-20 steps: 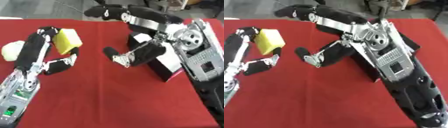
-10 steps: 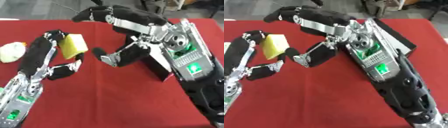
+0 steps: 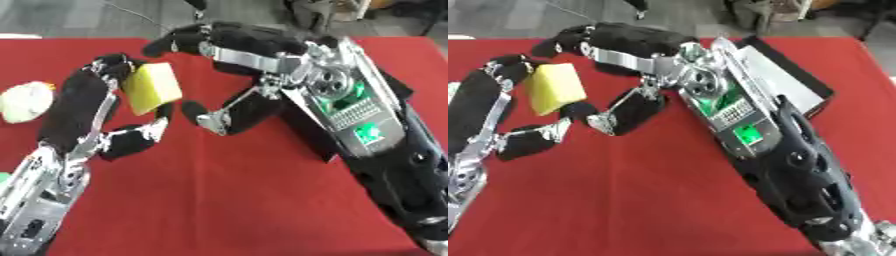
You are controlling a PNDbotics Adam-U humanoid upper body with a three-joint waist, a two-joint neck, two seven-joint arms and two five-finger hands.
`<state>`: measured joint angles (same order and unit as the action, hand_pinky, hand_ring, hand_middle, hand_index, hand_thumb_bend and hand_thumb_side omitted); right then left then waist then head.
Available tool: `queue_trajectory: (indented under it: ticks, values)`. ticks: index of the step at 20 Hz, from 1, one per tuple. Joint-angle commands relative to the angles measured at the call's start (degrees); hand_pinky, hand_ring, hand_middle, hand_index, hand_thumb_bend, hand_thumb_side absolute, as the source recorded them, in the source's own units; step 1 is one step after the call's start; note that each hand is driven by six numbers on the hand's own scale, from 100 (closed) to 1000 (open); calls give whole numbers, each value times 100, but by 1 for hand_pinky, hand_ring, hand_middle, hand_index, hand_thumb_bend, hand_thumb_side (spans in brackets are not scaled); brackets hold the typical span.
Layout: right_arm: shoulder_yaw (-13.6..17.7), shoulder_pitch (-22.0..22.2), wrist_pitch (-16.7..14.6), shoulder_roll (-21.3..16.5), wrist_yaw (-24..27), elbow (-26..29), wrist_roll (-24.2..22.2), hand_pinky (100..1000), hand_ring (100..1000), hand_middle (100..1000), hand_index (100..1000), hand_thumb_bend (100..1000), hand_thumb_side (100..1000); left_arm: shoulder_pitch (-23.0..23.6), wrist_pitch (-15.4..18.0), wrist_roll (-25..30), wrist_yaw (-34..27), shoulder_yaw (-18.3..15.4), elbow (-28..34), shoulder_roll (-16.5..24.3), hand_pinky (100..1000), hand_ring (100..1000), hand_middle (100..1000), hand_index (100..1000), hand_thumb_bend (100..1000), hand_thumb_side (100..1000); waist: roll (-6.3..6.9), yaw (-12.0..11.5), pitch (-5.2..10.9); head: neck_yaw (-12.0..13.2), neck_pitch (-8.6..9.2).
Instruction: Pick up the objects with one hand, pass them to the other hand, and then place them into the box on the other side of the table.
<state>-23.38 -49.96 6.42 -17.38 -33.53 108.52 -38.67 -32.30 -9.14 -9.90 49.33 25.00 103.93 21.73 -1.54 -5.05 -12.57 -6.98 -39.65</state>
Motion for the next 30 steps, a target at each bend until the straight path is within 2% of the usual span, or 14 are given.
queue_trajectory:
  ticks: [1,8,15,23,30]
  values:
    - [28,-143,8,-24,-182,-39,90,962,1000,882,954,100,100,-98,94,-66,59,20,163,20,602,452,456,598,100,257,10,-10,139,-26,-5]
    - [-5,-205,-19,-4,-442,-212,103,958,1000,878,941,100,100,-118,185,-75,114,68,277,12,597,448,452,594,100,247,13,-22,142,-65,2]
    - [-17,-191,-123,-7,-562,-312,-37,965,1000,885,941,100,100,-123,98,-152,110,53,325,0,588,440,446,590,100,251,11,-21,146,-65,7]
    - [-3,-187,-241,-6,-575,-334,-175,976,1000,896,951,100,113,-105,22,-340,-98,68,389,-13,572,416,424,590,100,308,13,-20,148,-79,11]
    - [-14,-217,-282,3,-675,-392,-200,975,1000,897,968,100,119,-89,69,-537,-277,106,371,-6,565,409,417,585,100,321,4,-25,153,-92,0]
